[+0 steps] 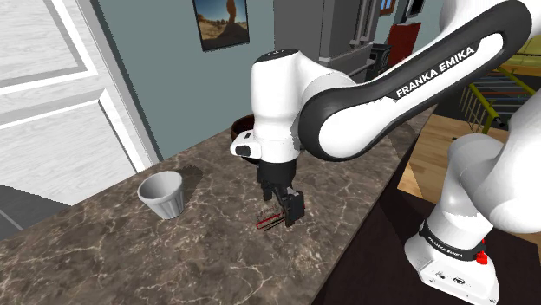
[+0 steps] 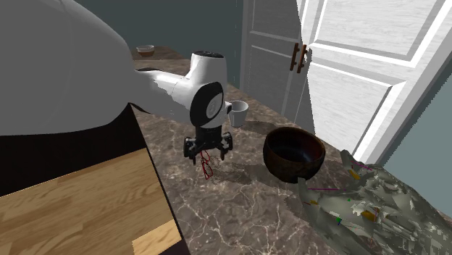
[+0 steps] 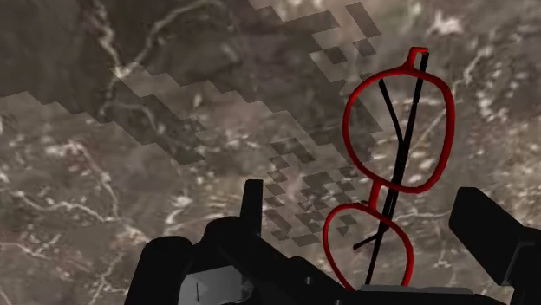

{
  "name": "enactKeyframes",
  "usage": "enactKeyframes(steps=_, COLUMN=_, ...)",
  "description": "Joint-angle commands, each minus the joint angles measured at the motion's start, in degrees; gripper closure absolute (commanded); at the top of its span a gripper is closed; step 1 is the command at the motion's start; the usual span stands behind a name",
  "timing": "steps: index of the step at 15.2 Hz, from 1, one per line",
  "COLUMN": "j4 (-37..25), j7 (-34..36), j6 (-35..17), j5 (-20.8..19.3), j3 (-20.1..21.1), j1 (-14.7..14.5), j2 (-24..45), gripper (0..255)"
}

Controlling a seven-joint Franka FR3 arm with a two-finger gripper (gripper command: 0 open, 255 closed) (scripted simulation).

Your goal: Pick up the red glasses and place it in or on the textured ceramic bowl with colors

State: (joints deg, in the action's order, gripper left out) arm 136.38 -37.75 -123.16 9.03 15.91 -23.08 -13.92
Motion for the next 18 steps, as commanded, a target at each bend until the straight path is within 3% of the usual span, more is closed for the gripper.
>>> enactKeyframes(steps=1, j4=0.44, j7=-0.05, j6=-0.58, j5=0.02, j3=0.03, j1=-0.01, j2=0.12, gripper=0)
enactKeyframes(steps=7, j4=0.43, j7=-0.05, j6=-0.57, j5=0.02, j3=0.03, j1=-0.01, j2=0.12, gripper=0)
enactKeyframes(steps=8, j4=0.43, j7=-0.05, j6=-0.57, j5=0.02, j3=0.03, j1=-0.01, j2=0.12, gripper=255)
enactKeyframes(steps=18, j4=-0.02, j7=-0.04, j6=0.24, j5=0.04, j3=-0.04, j1=-0.01, j2=-0.25, gripper=255)
